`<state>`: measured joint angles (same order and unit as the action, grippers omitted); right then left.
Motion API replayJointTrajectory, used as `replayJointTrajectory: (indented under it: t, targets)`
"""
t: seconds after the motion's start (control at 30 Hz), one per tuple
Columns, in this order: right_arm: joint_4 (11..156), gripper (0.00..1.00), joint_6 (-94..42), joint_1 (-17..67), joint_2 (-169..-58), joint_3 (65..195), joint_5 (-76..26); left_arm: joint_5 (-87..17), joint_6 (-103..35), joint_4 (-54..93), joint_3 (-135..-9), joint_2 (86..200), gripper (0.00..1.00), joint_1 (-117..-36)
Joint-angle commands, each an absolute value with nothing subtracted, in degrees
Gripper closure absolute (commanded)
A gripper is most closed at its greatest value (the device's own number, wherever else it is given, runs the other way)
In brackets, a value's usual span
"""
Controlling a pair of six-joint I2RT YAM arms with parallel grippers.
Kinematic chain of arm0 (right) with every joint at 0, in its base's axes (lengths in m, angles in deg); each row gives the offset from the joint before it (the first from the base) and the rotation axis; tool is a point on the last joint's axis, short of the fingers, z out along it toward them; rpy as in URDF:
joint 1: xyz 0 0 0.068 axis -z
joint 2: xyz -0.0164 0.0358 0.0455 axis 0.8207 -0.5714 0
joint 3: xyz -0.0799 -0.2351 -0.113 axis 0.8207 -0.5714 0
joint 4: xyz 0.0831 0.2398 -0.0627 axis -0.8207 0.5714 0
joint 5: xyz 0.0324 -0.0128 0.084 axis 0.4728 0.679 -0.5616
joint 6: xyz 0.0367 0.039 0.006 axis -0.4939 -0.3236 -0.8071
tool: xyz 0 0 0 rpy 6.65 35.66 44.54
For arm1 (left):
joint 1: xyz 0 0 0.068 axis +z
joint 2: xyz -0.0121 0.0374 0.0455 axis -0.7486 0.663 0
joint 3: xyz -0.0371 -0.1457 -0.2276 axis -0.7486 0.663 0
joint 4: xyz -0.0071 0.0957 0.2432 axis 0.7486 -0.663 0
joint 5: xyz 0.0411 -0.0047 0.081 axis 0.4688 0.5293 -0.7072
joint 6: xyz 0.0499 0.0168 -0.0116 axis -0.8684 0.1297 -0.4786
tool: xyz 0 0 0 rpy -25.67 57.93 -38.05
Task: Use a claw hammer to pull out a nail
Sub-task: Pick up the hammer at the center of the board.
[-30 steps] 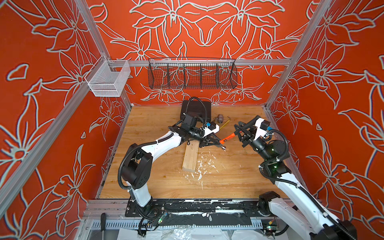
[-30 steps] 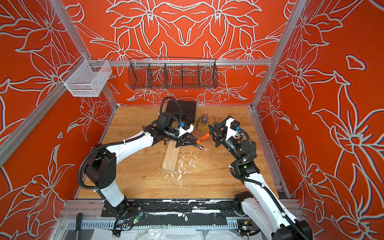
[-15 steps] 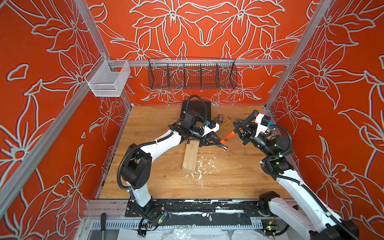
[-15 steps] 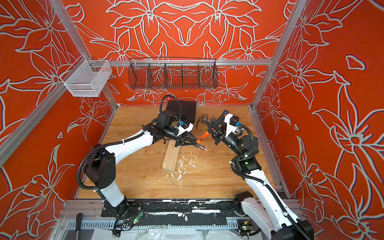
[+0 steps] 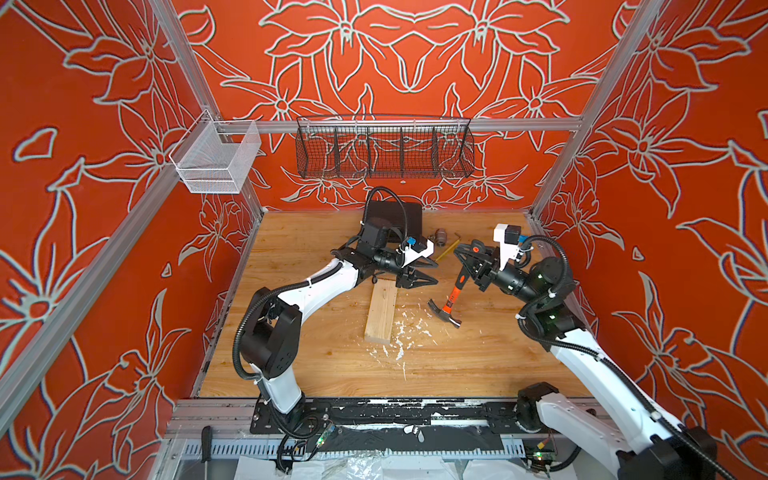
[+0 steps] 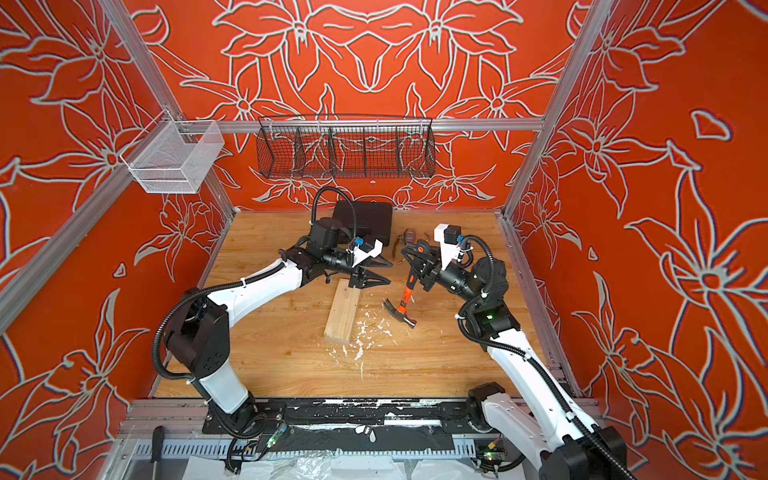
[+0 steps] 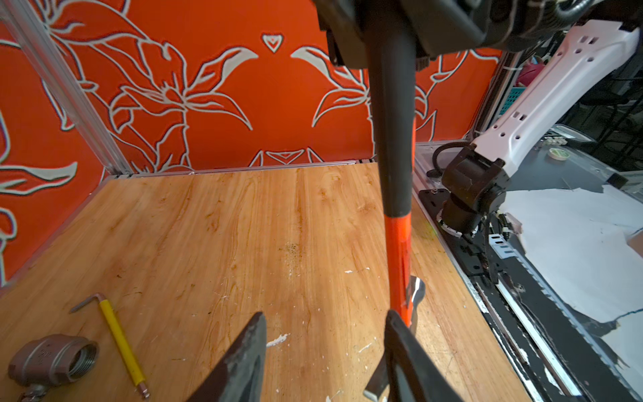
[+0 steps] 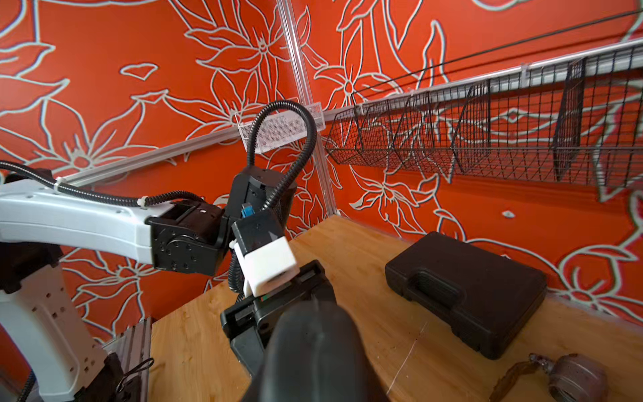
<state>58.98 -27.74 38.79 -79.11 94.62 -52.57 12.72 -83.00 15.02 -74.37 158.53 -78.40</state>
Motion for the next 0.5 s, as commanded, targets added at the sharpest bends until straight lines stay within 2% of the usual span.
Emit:
replayJointTrajectory:
  t: [0.0,0.1,0.3,0.4,0.47]
  targets:
    - [55.8,1.00,-27.4,37.8,-80.5,96.4,-51.8,11.3,-85.5,14.5,-74.1,158.2,0.48,-78.4]
    - [51.3,1.00,-28.2,37.1,-82.2,94.4,-51.0,10.2,-86.0,14.6,-72.4,157.9,0.48,-78.6]
    - [54.7,1.00,-20.8,32.8,-85.7,96.1,-50.0,6.4,-86.7,12.8,-72.2,157.8,0.45,-81.0]
    - [50.5,1.00,-21.2,31.9,-87.5,96.5,-50.3,6.8,-85.2,14.8,-71.2,158.1,0.38,-81.6]
    - [50.2,1.00,-20.6,31.3,-88.2,97.3,-50.4,7.8,-85.1,15.8,-70.4,157.9,0.38,-81.8]
